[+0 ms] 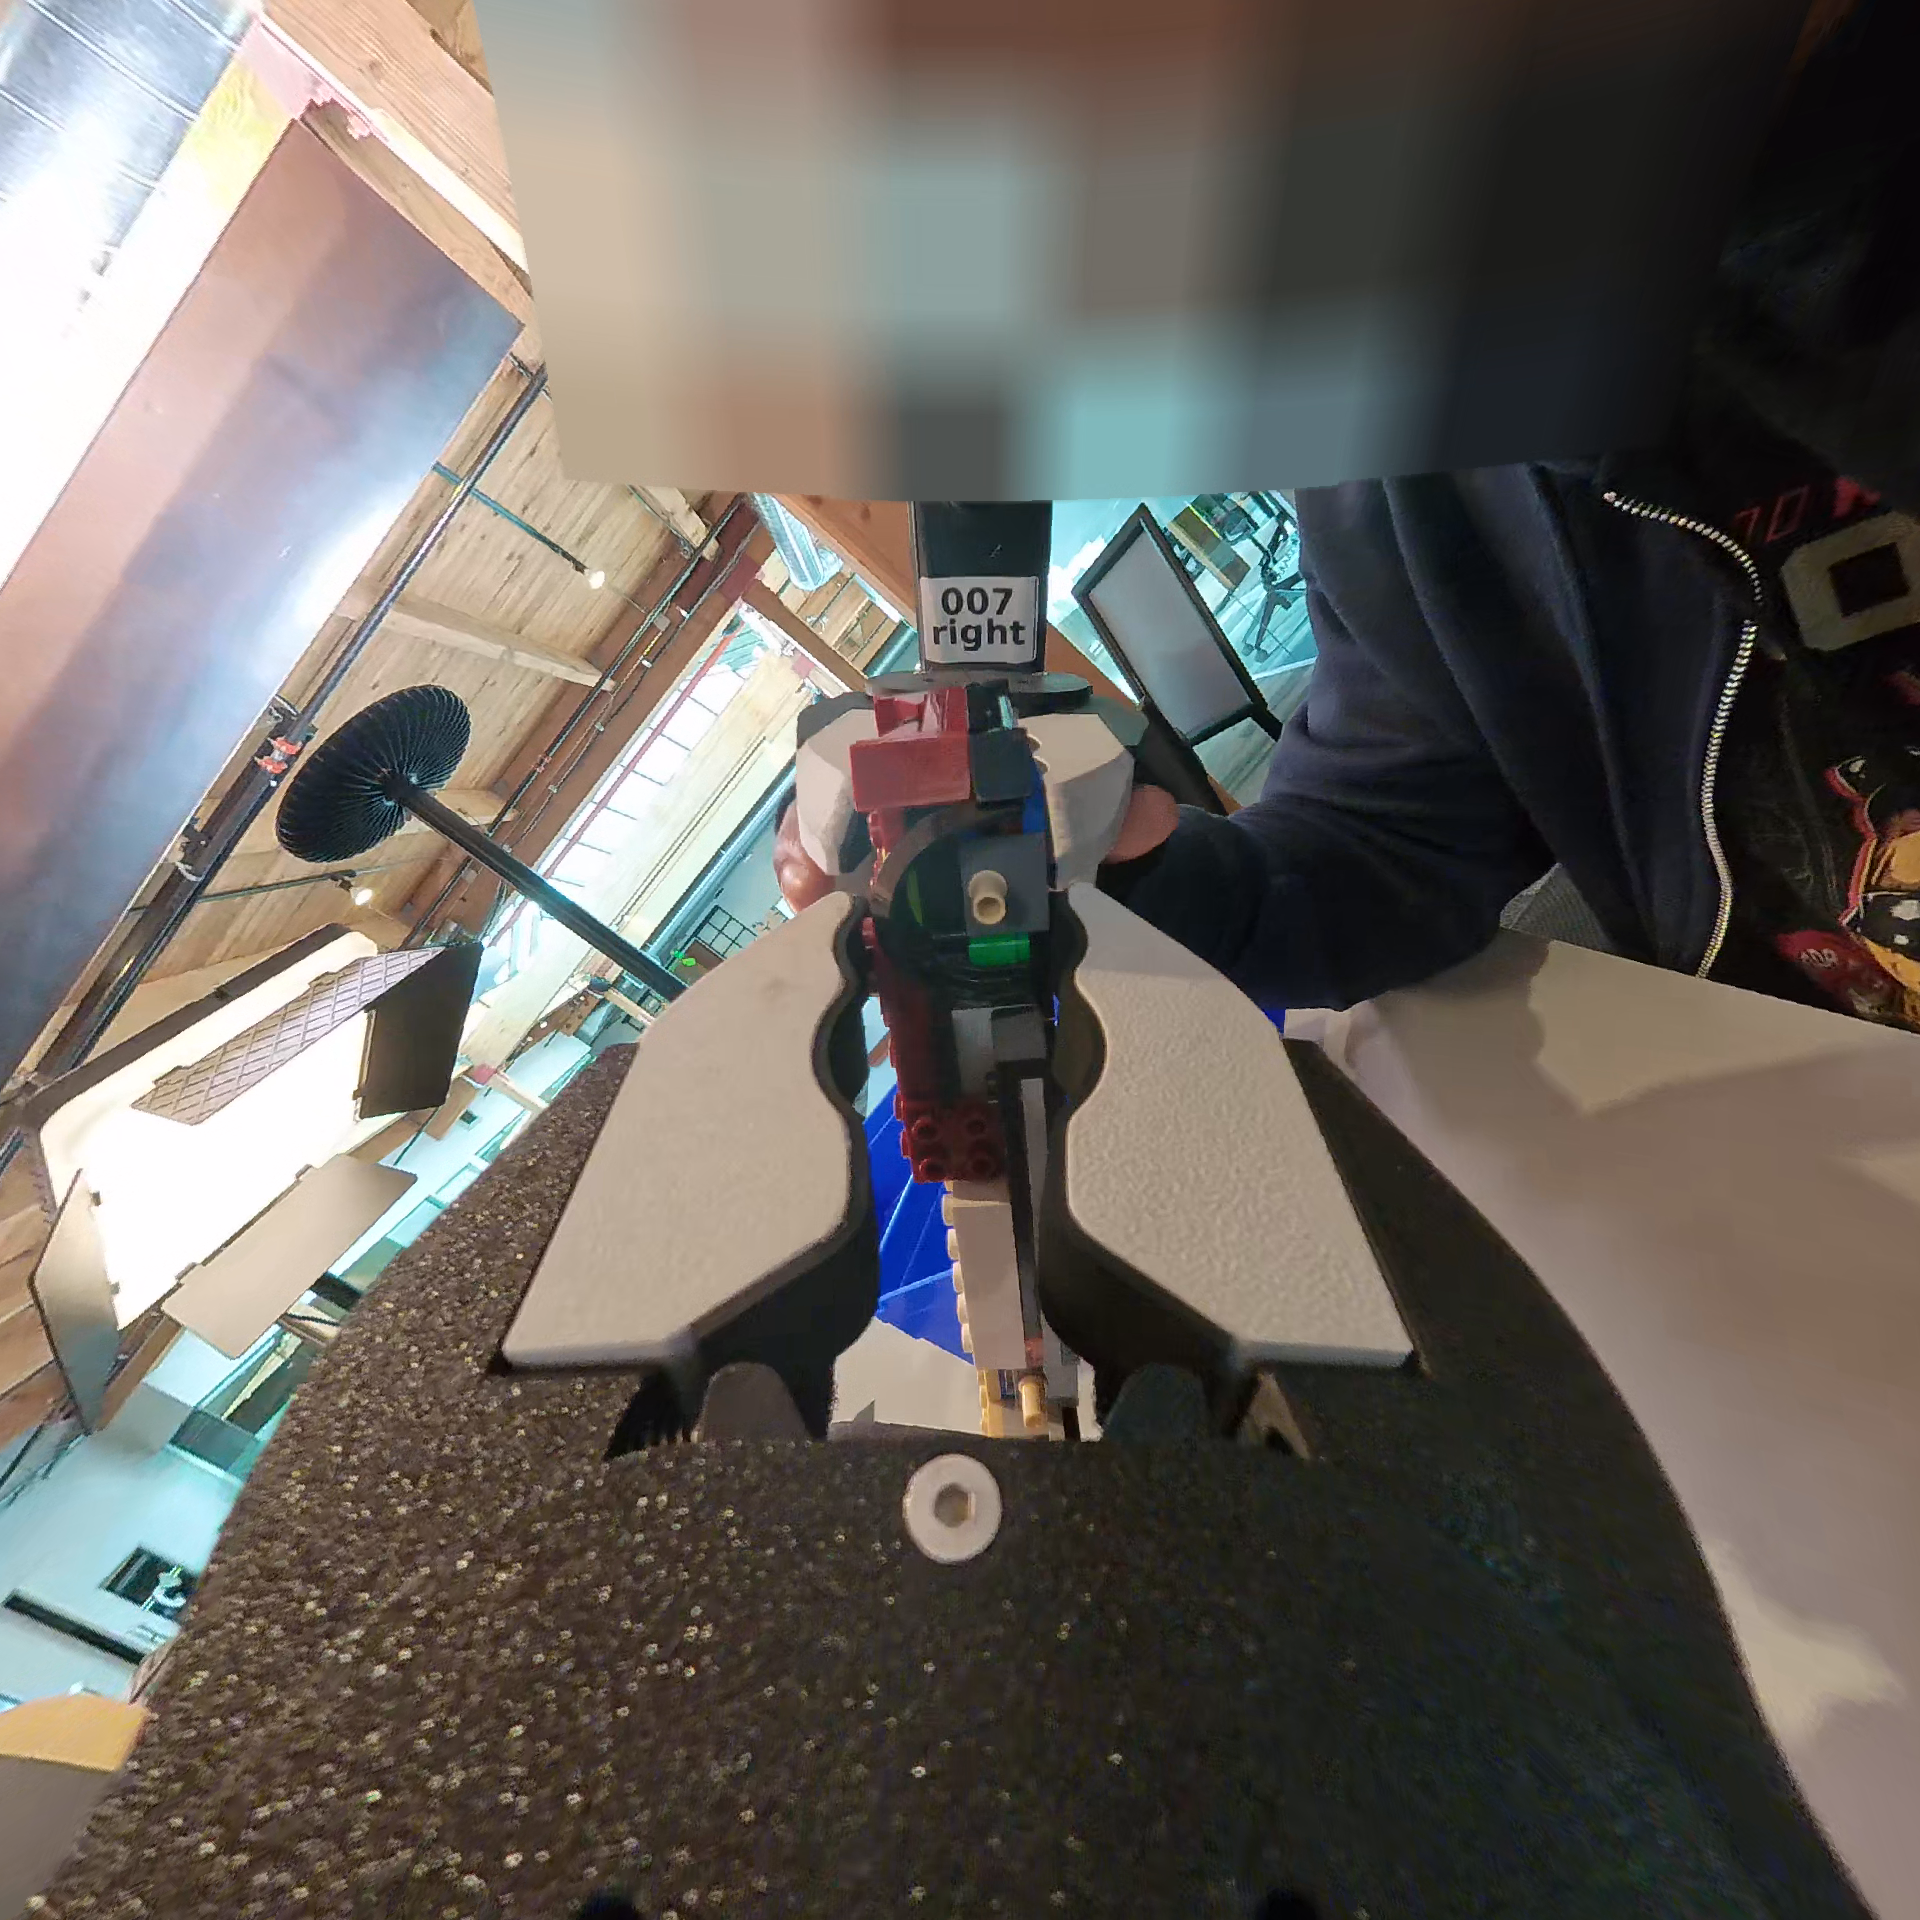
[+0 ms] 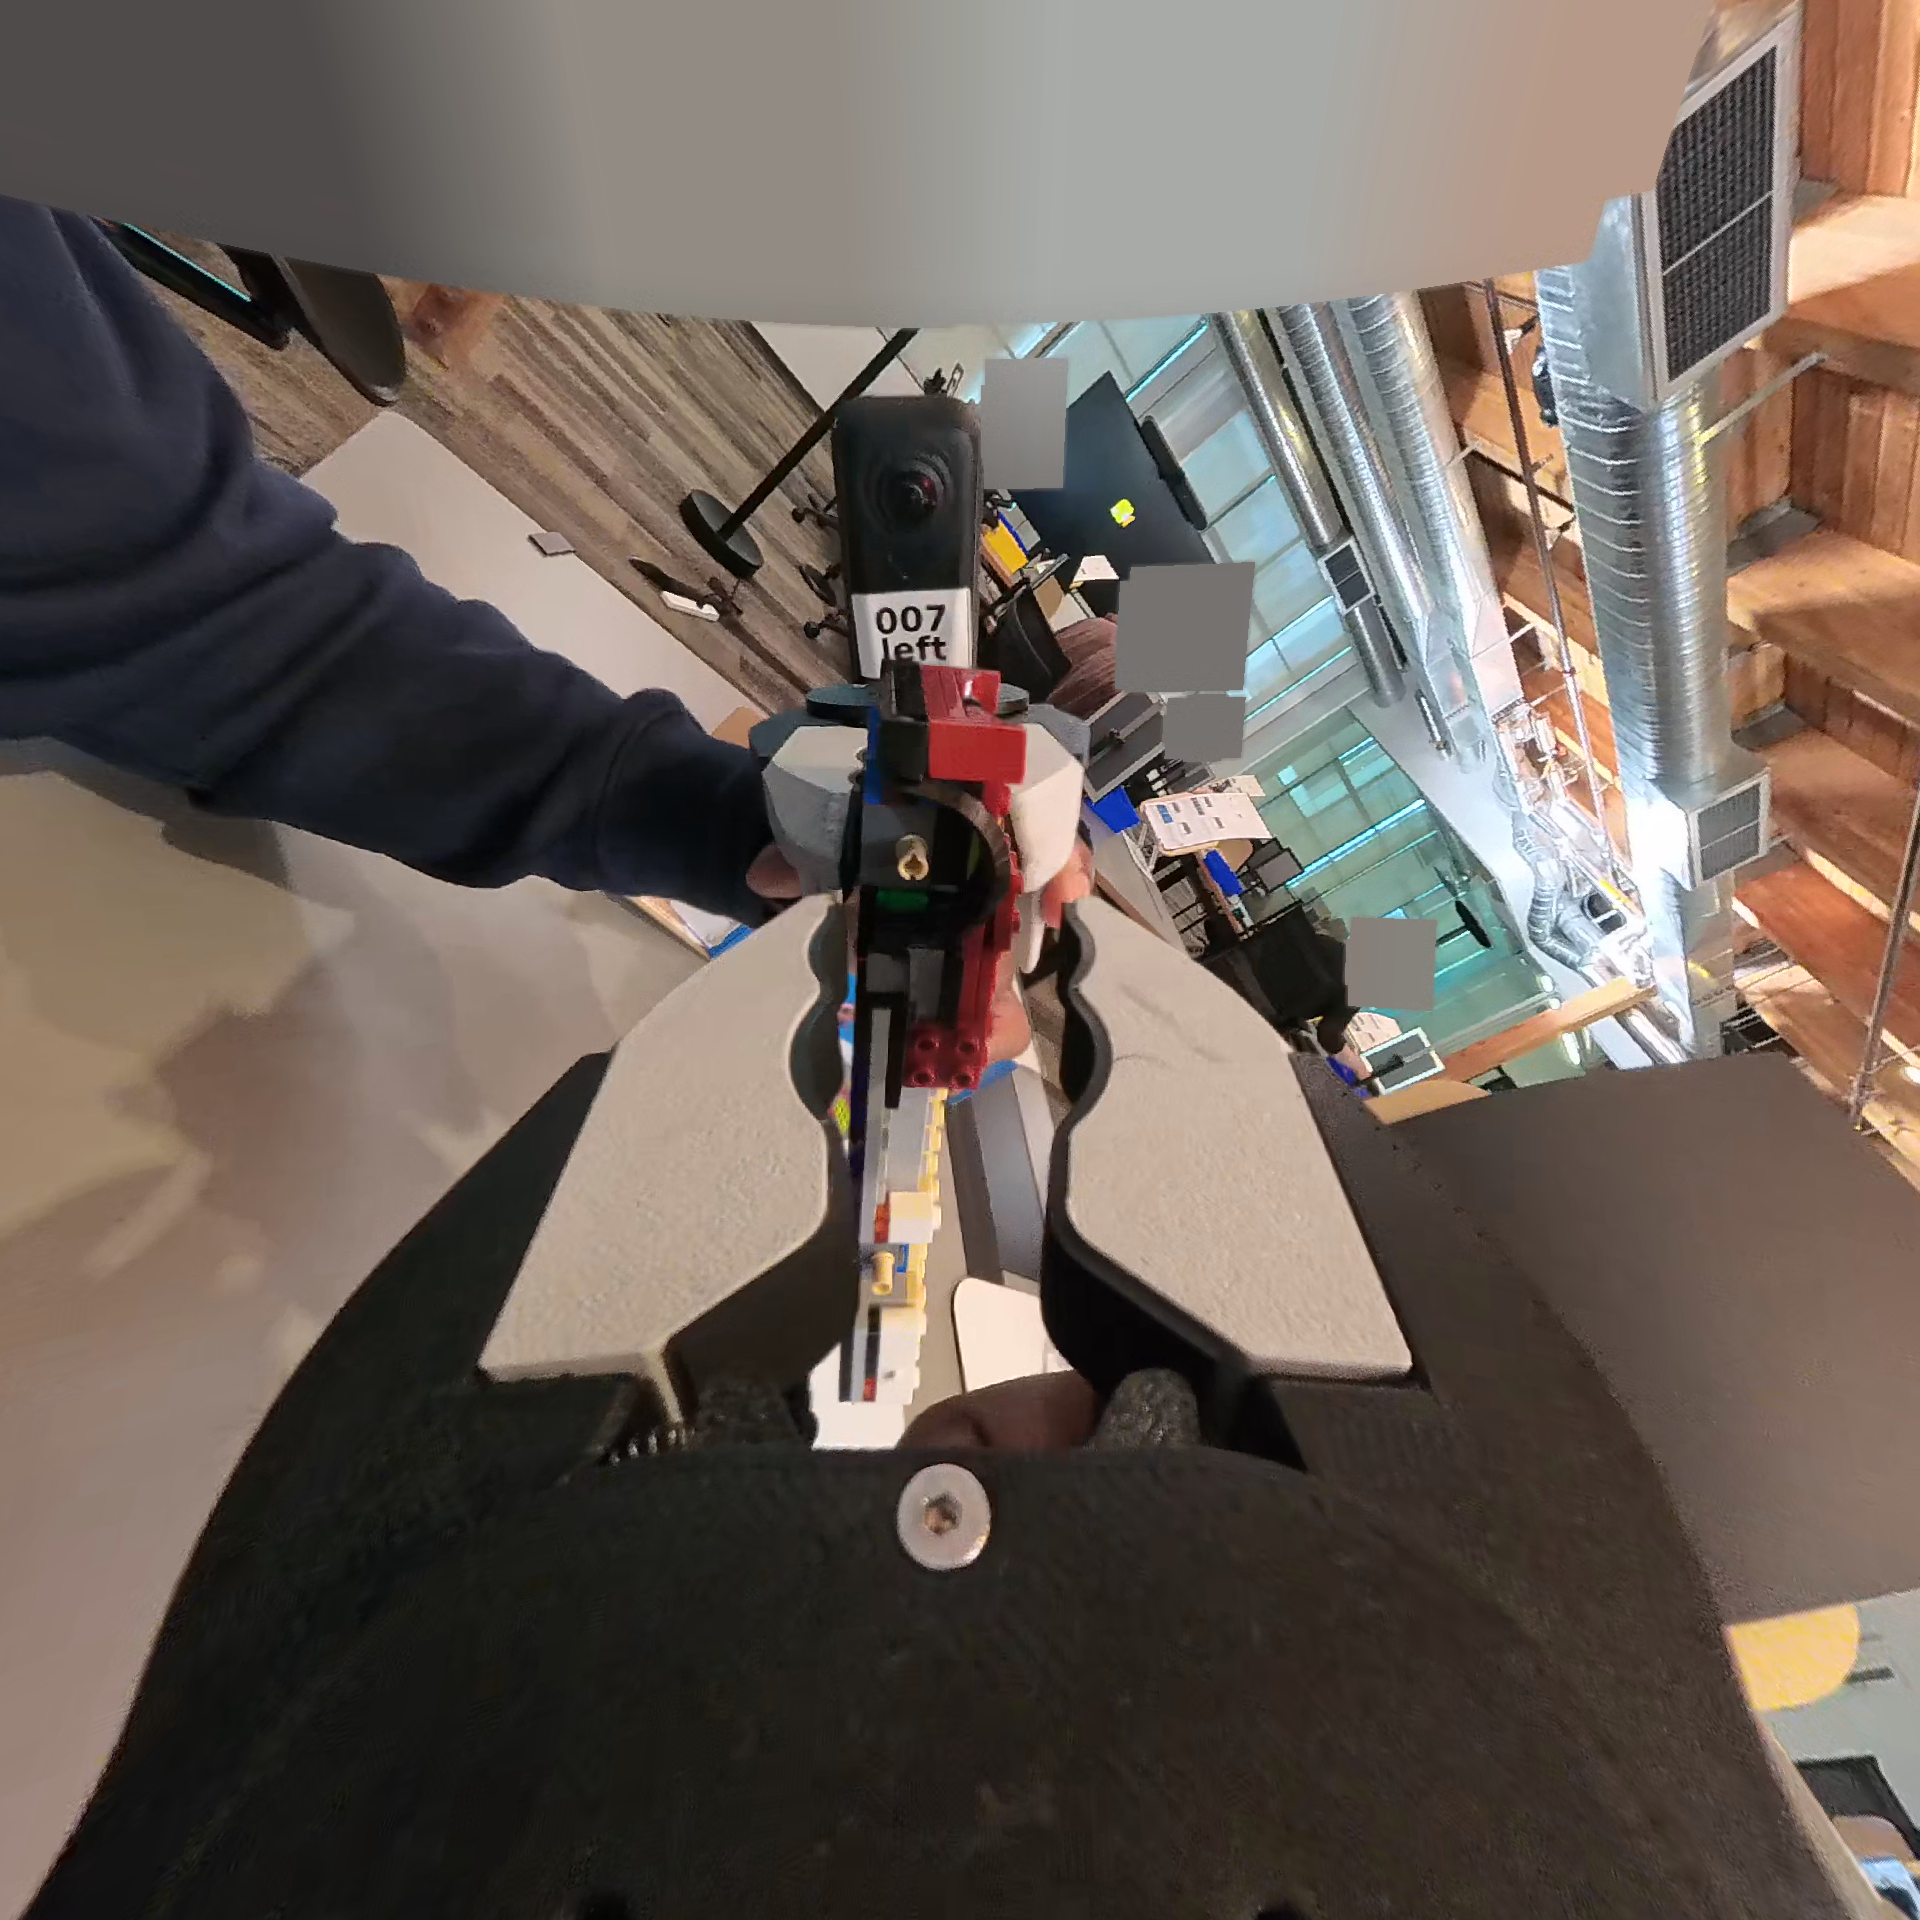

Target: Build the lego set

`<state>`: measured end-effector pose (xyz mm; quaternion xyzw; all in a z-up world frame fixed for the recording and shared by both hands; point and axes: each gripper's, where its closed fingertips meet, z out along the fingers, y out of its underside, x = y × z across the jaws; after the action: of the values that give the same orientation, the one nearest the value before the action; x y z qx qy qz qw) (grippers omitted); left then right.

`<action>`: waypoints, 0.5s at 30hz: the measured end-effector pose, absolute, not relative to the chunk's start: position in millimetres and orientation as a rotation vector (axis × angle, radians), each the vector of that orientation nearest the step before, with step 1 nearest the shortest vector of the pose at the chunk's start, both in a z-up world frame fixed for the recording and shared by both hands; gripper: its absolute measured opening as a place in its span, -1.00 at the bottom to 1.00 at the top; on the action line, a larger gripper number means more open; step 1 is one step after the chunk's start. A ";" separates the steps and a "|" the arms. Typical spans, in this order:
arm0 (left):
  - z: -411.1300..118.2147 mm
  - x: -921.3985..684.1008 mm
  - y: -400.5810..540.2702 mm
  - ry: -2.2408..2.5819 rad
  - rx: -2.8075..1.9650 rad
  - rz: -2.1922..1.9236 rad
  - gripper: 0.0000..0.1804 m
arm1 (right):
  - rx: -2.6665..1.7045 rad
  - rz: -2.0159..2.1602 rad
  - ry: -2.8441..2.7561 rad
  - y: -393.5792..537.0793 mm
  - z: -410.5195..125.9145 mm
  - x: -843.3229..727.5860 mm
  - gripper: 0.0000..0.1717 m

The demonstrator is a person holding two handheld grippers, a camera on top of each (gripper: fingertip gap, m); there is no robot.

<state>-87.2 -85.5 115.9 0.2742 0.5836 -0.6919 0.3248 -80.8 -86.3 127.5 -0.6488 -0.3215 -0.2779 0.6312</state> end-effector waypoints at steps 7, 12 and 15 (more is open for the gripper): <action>113.7 -87.0 -87.3 1.539 0.718 -1.841 -0.64 | -1.513 -0.641 -0.715 -76.0 119.5 -77.9 -0.58; 113.3 -86.8 -85.4 1.539 0.717 -1.850 -0.64 | -1.519 -0.675 -0.709 -73.9 118.2 -75.0 -0.62; 111.3 -86.0 -85.0 1.557 0.715 -1.845 -0.64 | -1.522 -0.686 -0.717 -73.6 117.0 -75.5 -0.62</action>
<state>-86.0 -85.0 111.3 0.2703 0.5885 -0.6975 0.3067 -75.5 -73.6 117.0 -0.6606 -0.3112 -0.2977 0.6149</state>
